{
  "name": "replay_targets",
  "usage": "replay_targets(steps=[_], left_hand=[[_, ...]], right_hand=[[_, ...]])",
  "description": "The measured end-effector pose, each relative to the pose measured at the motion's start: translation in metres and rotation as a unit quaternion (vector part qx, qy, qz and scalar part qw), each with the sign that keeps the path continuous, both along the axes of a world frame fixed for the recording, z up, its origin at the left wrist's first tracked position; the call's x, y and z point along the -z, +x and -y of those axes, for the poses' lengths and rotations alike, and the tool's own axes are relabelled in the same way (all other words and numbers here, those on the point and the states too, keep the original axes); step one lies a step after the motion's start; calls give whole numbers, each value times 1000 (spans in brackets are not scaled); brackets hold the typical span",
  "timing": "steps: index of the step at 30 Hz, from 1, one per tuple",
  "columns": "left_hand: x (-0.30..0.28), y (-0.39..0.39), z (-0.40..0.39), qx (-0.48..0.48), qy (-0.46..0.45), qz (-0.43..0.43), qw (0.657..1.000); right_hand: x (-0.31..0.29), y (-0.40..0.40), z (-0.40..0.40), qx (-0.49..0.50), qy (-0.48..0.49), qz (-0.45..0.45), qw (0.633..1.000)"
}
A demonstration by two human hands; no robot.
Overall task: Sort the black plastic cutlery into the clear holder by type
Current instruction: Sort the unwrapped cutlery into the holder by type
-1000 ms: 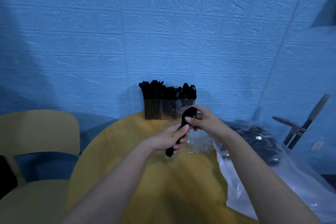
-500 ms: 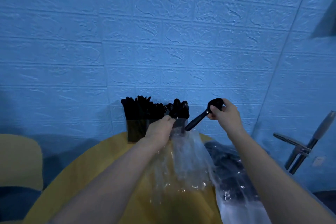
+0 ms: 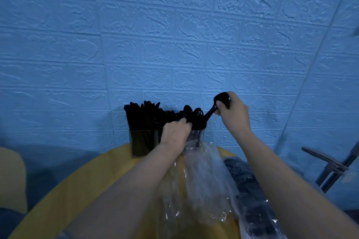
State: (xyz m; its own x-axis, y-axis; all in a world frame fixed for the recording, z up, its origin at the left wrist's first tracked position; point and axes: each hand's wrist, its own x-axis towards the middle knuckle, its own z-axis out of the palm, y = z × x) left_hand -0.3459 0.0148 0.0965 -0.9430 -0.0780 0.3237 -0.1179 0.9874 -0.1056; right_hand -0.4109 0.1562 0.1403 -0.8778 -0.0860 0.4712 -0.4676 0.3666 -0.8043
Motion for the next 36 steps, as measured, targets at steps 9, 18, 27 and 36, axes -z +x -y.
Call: replay_targets(steps=[9,18,27,36], left_hand=[[5,1,1,18,33,-28,999],[10,4,4,45,45,-44,997],[12,1,6,68,44,-24,996],[17,7,10,75,15,-33,997]], right_hand=[[2,-1,11,-11,57,-53,997],[9,-3,14,18,59,-81,995],[30,-4,21,3,111,-75,991],[59,-6,24,-8,282,-249,927]])
